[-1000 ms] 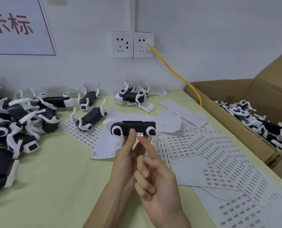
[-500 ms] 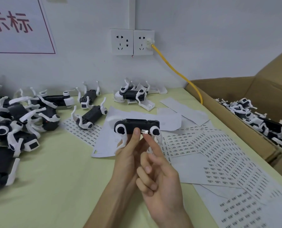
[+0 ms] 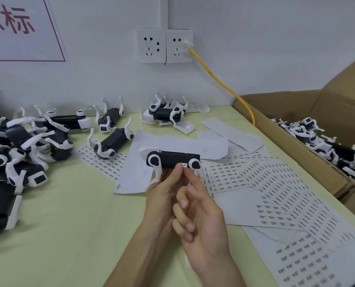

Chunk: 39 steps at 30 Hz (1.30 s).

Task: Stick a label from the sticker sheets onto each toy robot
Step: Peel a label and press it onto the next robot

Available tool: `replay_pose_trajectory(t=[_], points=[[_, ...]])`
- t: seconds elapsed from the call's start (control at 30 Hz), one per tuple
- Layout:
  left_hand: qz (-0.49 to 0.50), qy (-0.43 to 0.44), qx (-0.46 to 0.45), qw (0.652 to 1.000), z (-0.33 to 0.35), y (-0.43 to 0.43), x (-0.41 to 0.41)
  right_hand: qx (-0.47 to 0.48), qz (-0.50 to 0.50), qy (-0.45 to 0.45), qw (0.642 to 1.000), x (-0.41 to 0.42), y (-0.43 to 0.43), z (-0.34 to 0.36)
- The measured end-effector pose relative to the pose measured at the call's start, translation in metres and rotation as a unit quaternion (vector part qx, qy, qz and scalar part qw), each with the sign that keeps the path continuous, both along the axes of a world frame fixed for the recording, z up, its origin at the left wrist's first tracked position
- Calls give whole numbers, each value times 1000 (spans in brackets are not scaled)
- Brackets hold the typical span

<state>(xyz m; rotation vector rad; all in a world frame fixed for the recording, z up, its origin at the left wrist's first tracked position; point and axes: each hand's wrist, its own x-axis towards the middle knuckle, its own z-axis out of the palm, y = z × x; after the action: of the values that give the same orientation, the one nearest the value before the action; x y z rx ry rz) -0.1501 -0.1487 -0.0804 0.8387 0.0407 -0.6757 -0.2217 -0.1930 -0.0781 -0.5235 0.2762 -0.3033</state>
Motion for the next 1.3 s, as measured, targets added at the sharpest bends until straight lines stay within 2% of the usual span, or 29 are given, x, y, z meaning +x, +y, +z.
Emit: replay_pose_trajectory(t=[0.2, 0.5, 0.93, 1.3], points=[[-17, 23, -7, 1000, -7, -1, 0, 9, 0, 13, 1000, 2, -2, -2], [22, 6, 8, 1000, -12, -2, -3, 29, -8, 18, 999, 3, -4, -3], [23, 10, -11, 1000, -7, -4, -7, -50, -28, 37, 998, 4, -4, 0], [116, -38, 79, 989, -11, -14, -12, -105, -31, 82, 991, 2, -5, 6]])
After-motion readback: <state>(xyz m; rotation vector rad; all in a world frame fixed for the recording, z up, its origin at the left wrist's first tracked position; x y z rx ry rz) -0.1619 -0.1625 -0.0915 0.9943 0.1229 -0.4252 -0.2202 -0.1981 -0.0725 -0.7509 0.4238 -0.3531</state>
